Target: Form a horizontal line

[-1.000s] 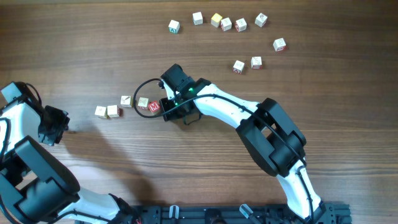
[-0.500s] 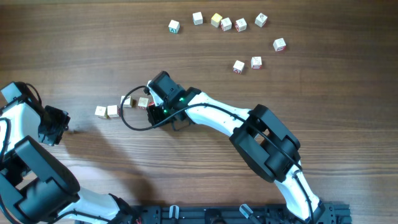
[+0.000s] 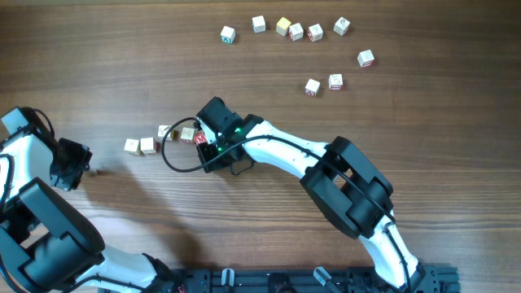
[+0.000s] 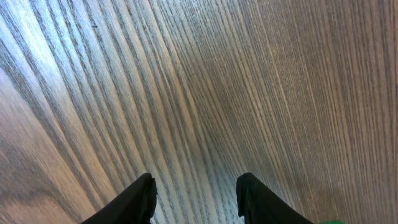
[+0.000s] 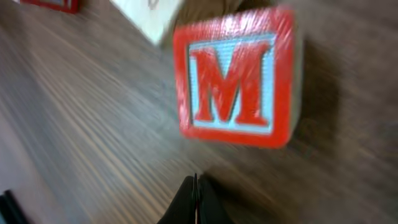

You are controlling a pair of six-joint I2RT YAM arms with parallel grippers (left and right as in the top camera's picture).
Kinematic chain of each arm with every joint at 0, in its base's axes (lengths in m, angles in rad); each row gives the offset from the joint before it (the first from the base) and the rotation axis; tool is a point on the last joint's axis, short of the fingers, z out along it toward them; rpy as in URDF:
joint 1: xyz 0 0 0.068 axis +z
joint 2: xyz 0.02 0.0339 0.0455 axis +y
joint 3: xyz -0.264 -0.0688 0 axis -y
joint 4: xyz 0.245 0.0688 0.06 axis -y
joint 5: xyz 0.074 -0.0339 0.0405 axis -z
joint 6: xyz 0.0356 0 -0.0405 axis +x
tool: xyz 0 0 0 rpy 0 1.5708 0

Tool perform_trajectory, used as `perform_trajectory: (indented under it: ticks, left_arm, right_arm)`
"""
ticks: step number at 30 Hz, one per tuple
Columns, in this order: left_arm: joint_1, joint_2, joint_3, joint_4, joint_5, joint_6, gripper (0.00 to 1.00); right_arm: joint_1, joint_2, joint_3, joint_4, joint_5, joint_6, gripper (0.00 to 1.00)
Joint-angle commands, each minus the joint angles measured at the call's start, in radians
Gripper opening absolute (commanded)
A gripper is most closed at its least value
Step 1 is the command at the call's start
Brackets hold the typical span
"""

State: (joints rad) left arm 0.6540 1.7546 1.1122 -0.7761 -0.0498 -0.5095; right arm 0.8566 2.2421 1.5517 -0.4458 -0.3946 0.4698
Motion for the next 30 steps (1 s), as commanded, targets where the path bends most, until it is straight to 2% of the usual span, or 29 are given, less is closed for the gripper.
perform_trajectory:
  ticks: [1,19,24,26,28,29,30]
  left_arm:
    - [0.004,0.013,0.000,0.003,0.009,0.004,0.46]
    - [0.004,0.013,0.000,-0.002,0.009,0.004,0.49]
    - [0.004,0.013,0.000,-0.002,0.009,0.004,0.50]
    - [0.004,0.013,0.000,-0.001,0.009,0.004,0.55]
    - [0.004,0.013,0.000,-0.002,0.010,0.004,0.68]
    - [0.004,0.013,0.000,-0.002,0.031,0.004,0.79]
    - [0.004,0.013,0.000,-0.001,0.060,0.004,0.96]
  right_arm:
    - [-0.003,0.025,-0.007,0.036,0.075,-0.007,0.04]
    - [-0.002,0.025,-0.007,0.201,0.089,-0.025,0.06]
    - [-0.004,0.019,-0.007,0.105,-0.014,-0.025,0.04]
    - [-0.004,0.005,-0.007,0.002,-0.038,-0.025,0.04]
    - [-0.005,-0.002,-0.007,-0.093,0.032,-0.018,0.04]
    - [-0.005,-0.002,-0.007,-0.127,0.094,-0.004,0.04]
    - [-0.005,-0.002,-0.007,-0.149,0.155,0.032,0.04]
